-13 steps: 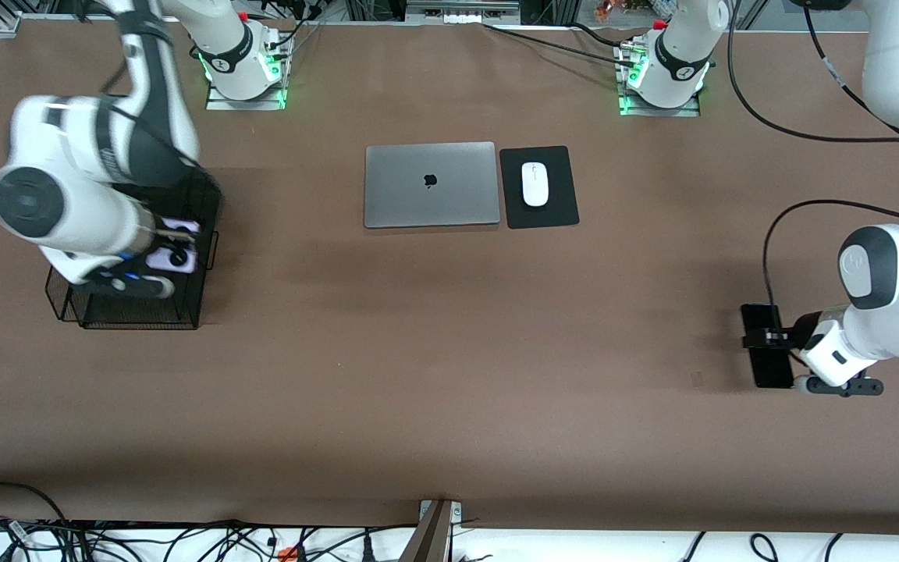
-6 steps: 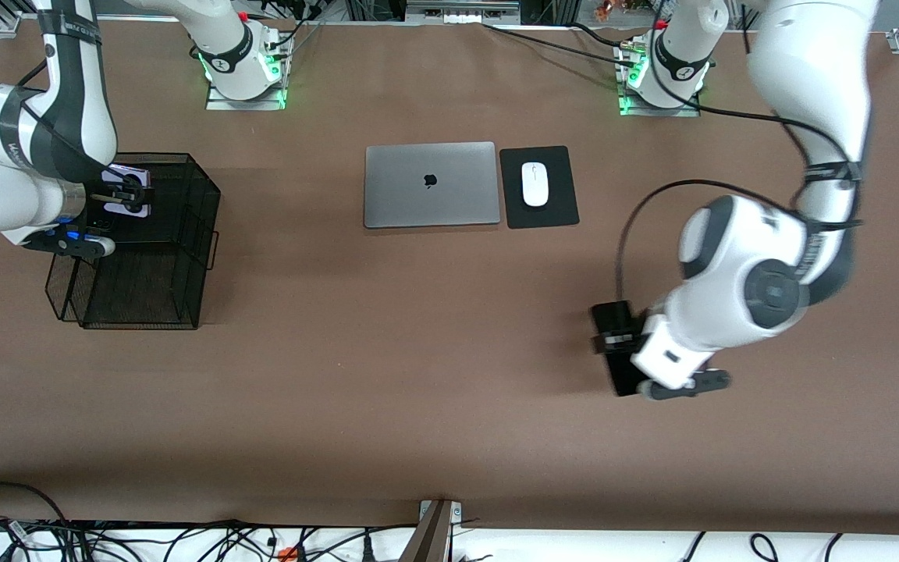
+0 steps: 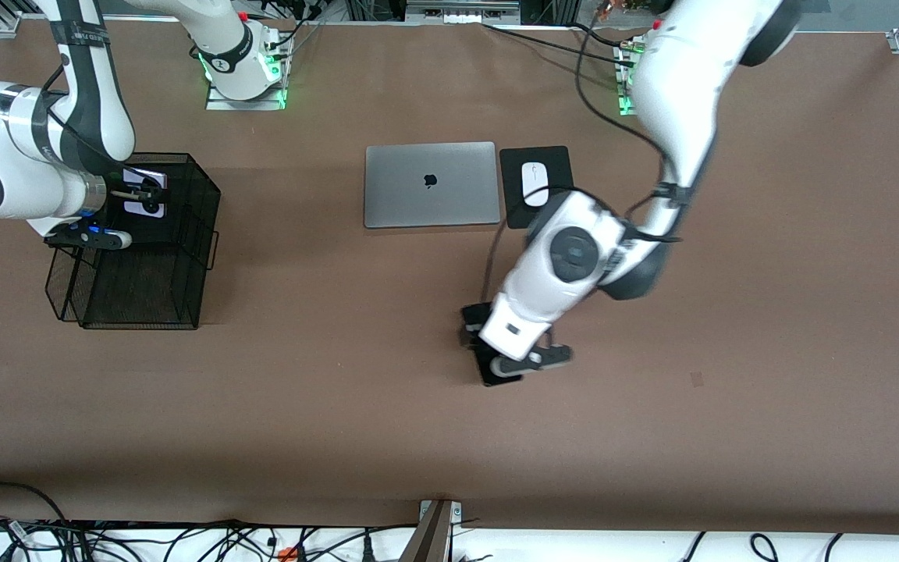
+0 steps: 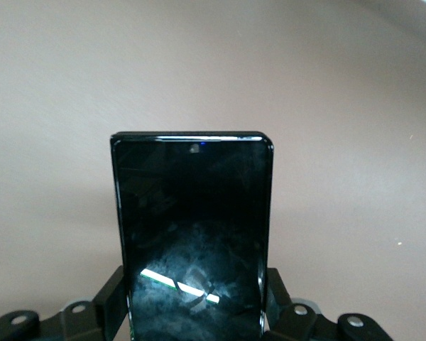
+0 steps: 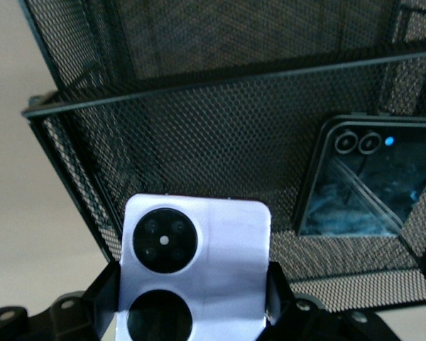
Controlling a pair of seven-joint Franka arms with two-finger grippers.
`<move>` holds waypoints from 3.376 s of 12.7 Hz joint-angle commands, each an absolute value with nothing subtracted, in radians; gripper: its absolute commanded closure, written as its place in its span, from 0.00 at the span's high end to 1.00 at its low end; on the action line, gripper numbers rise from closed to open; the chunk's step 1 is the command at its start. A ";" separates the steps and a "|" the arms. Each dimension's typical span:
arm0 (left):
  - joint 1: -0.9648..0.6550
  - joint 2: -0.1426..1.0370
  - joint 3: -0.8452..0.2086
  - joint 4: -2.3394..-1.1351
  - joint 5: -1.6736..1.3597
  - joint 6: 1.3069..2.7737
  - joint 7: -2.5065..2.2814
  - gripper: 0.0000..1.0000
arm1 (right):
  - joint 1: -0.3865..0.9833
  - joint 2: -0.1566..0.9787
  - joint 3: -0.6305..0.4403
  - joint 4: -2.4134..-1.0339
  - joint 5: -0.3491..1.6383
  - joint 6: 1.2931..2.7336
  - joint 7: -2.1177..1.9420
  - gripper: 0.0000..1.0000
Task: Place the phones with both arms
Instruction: 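Set the tall phone down with the left gripper while the right gripper withdraws, then reach the right gripper to the tall phone while the left gripper returns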
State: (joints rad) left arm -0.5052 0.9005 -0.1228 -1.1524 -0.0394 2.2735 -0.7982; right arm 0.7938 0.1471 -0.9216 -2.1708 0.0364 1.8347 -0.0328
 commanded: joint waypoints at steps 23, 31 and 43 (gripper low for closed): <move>-0.458 0.715 -0.025 -1.117 -0.041 1.923 -0.824 1.00 | 0.903 0.136 -0.865 -1.889 0.021 1.756 -0.026 0.99; -0.040 0.427 -0.025 -1.143 -0.041 1.555 -0.205 1.00 | 1.009 0.443 -0.712 -1.663 0.255 1.923 0.182 0.99; 0.049 0.262 -0.038 -1.491 -0.021 1.836 0.046 1.00 | 1.005 0.899 -0.456 -1.365 0.502 2.349 0.198 0.99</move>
State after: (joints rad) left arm 0.0509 0.2907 -0.0391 -1.4489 -0.0381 1.8157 -0.0136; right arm 1.0169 0.8477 -0.4972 -1.4007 0.4815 2.2808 0.1953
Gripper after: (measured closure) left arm 0.000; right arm 0.004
